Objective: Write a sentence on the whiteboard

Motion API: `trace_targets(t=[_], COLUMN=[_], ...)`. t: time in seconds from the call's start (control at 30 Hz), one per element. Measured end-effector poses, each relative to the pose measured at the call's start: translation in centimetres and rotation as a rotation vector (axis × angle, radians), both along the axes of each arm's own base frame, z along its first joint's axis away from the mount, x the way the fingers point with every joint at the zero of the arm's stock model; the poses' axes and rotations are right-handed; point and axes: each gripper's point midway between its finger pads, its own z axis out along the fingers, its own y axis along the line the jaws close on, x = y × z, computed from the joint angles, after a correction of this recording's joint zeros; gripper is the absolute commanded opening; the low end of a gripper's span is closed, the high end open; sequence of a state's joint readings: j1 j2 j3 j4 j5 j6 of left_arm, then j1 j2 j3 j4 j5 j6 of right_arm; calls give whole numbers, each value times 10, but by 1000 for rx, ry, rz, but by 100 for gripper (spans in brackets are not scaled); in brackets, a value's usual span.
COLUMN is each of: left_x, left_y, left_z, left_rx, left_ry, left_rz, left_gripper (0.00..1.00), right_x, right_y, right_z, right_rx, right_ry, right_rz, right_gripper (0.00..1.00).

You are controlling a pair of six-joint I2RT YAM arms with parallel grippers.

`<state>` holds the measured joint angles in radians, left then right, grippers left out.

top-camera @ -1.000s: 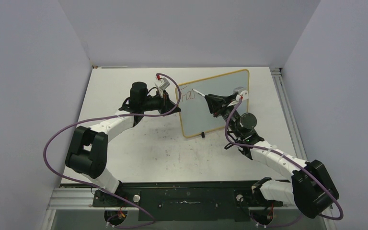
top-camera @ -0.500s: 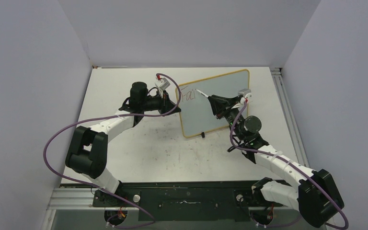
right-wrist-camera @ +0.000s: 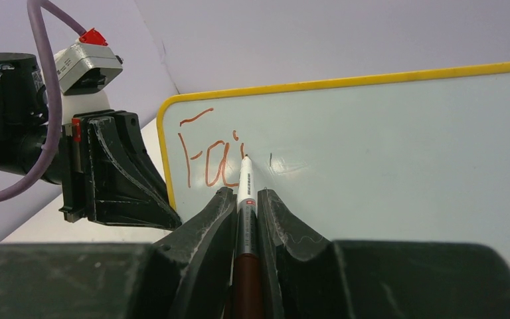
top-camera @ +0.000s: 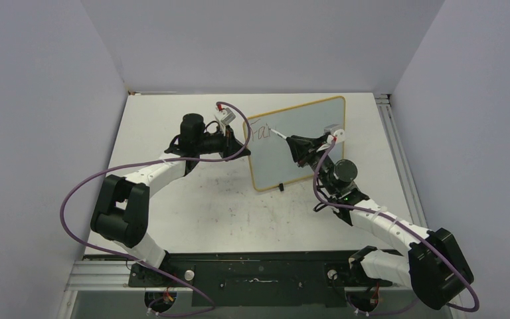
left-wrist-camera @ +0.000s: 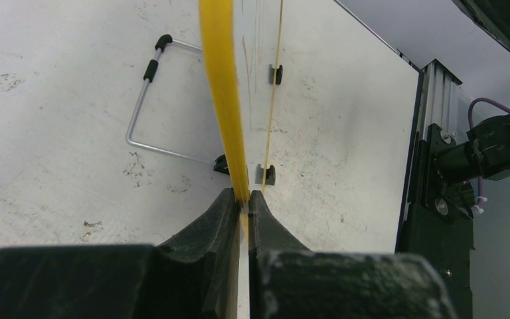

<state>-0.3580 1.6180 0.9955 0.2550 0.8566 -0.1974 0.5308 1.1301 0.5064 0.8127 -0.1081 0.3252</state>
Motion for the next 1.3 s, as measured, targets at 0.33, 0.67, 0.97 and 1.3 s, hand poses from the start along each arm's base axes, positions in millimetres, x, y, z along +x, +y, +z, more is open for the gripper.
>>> trace_targets(t=[0.33, 0.67, 0.97, 1.3], left_x=[1, 0, 0, 0], left_y=[0, 0, 0, 0], left_z=[0, 0, 0, 0], left_rx=[1, 1, 0, 0], left_ry=[0, 0, 1, 1], left_rz=[4, 3, -1, 0], left_gripper=[0, 0, 0, 0], right_x=[3, 7, 0, 7], right_y=[-4, -16, -17, -6], right_z=[0, 6, 18, 10], right_rx=[5, 11, 21, -4], right_ry=[3, -8, -40, -30], right_rz=[-30, -80, -63, -33], right_gripper=[5, 5, 5, 5])
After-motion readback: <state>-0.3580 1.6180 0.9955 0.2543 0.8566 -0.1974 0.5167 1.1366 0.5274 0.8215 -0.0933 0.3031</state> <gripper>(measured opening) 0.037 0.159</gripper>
